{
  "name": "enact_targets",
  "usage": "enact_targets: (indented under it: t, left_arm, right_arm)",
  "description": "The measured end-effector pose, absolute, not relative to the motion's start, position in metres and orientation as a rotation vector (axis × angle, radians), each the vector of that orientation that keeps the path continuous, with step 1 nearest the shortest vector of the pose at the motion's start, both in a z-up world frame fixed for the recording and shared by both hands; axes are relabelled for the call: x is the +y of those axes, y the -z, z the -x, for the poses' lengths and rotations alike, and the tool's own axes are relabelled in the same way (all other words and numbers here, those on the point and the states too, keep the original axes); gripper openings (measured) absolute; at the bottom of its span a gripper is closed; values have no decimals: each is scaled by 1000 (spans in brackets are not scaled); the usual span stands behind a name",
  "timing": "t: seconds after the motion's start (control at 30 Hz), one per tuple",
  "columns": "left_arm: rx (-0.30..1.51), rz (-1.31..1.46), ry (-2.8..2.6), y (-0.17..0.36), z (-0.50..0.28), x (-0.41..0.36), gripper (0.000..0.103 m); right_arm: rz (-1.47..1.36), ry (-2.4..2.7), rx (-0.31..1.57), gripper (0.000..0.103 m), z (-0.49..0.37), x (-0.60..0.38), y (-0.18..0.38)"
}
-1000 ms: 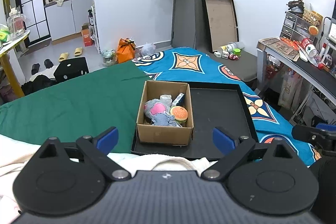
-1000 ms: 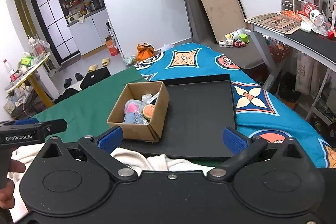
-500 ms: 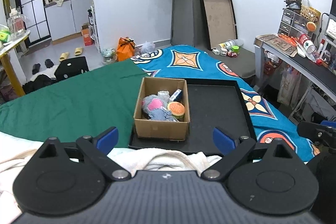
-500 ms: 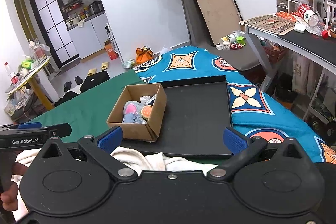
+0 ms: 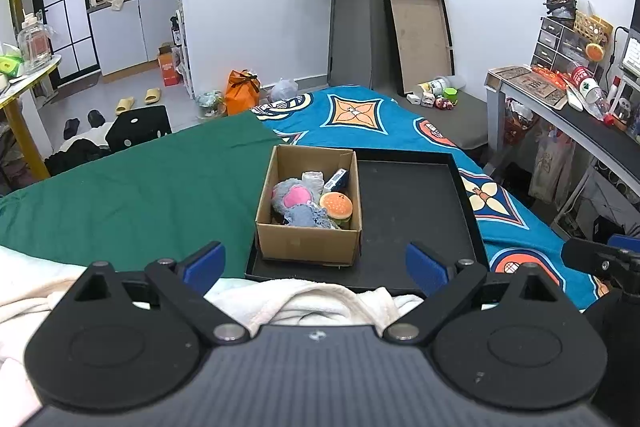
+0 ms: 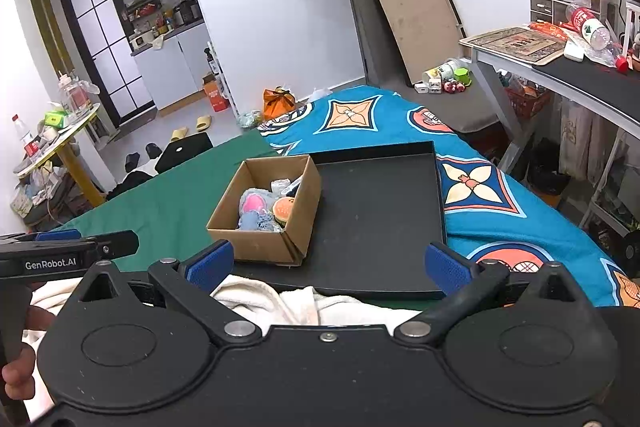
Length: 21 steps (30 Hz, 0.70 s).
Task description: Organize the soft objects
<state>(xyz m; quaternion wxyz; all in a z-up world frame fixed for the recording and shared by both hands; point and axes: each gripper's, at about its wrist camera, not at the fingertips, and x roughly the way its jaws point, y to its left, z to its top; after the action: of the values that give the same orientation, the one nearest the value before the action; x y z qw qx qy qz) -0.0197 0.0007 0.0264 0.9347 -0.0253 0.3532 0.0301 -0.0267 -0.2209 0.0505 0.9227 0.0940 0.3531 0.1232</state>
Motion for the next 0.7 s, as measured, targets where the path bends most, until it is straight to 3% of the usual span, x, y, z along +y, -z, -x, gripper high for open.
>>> enact_targets:
  t: [0.7]
  left_arm:
    - [727,45,-53,-25,19,0,96]
  right_arm:
    - [-167,-239,737,103,30,-219,-49]
